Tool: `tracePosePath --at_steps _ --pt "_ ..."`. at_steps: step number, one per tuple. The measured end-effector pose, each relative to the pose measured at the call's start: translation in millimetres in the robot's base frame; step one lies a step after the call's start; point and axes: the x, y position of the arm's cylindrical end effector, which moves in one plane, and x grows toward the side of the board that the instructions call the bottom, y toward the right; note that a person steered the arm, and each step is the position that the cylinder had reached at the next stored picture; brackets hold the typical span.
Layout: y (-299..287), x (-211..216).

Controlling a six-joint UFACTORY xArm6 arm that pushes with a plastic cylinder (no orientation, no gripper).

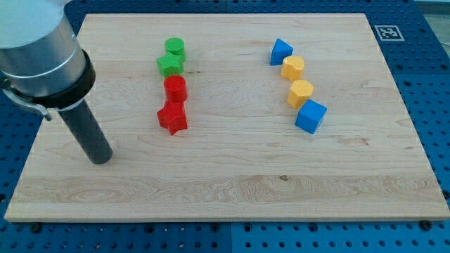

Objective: Slide green star a bit right and up

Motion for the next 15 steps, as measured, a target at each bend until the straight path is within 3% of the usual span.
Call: tracePosePath --at_steps 1,2,5,15 --pt "1 -1" --pt "-2 -28" --pt "-2 -148" --pt "150 -165"
